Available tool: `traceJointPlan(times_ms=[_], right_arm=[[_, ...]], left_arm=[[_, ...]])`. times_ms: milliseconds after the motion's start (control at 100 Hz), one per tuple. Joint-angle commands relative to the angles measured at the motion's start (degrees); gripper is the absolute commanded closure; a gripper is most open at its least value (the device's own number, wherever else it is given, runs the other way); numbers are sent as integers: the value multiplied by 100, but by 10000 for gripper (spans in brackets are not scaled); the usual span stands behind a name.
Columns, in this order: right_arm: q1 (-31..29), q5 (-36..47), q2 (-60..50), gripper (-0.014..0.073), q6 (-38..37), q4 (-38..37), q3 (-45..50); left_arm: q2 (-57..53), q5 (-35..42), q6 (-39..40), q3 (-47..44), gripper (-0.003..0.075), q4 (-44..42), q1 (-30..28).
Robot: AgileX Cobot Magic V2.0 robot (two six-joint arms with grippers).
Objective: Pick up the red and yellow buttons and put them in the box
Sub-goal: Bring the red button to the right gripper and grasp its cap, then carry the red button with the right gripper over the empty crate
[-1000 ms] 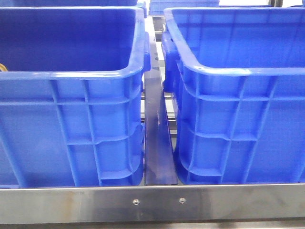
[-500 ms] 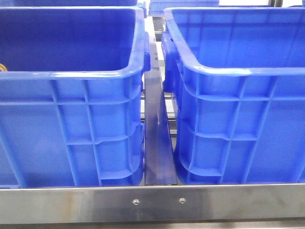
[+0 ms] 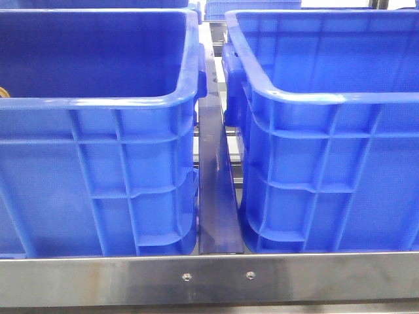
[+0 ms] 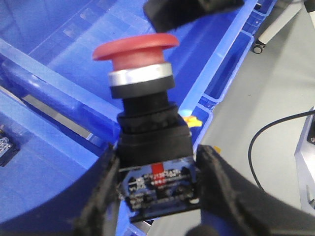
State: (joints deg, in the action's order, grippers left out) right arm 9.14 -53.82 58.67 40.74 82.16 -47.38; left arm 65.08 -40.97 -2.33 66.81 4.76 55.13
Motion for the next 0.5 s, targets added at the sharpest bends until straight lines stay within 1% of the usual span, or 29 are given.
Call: traceJointPlan(times_ms=[0,140,330,400,490], right_arm=[[271,133,-3,-20,130,462,-284],[665,366,193,-20,155,456,-525],[1003,393,608,-6,169,461,-724],[1084,361,735,46,169,461,-778],[1127,299,831,173,169,461,-848]], left_arm=[[-106,408,-4,159,739,36,40],[-106,408,-4,159,739,36,40],[-106,408,-4,159,739,36,40],[-106,408,-4,159,739,36,40],[-106,408,-4,159,739,36,40]])
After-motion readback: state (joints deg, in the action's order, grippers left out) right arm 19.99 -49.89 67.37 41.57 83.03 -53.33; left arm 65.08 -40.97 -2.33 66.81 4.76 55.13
